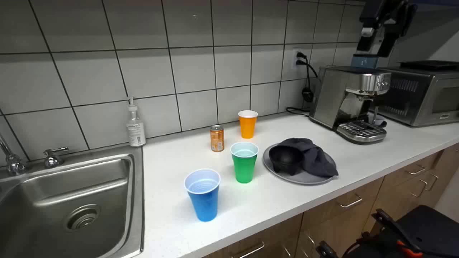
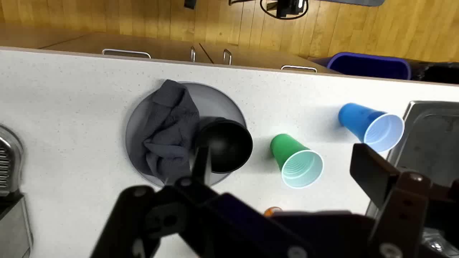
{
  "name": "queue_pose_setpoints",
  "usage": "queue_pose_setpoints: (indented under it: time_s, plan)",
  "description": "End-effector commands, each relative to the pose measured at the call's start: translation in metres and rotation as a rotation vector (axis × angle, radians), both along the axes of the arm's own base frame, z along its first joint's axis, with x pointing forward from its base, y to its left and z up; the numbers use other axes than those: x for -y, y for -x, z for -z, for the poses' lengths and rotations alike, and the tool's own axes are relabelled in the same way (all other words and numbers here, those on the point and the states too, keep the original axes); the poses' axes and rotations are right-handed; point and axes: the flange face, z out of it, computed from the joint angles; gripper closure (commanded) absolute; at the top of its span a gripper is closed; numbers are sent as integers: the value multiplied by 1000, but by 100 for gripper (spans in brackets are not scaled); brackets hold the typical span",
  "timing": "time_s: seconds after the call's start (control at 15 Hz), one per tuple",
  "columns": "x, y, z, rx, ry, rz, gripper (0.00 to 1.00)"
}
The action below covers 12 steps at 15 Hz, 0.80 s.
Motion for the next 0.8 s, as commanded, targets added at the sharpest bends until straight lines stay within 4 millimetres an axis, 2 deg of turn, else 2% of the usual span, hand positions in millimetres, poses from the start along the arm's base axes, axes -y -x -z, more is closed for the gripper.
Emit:
queue_pose_setpoints:
  time_s: [0.0,0.33,0.73]
  plan:
    - [0,0,0,-1,0,0,0]
    - [0,0,0,-1,0,0,0]
    - [-1,-16,37,9,44,16,0]
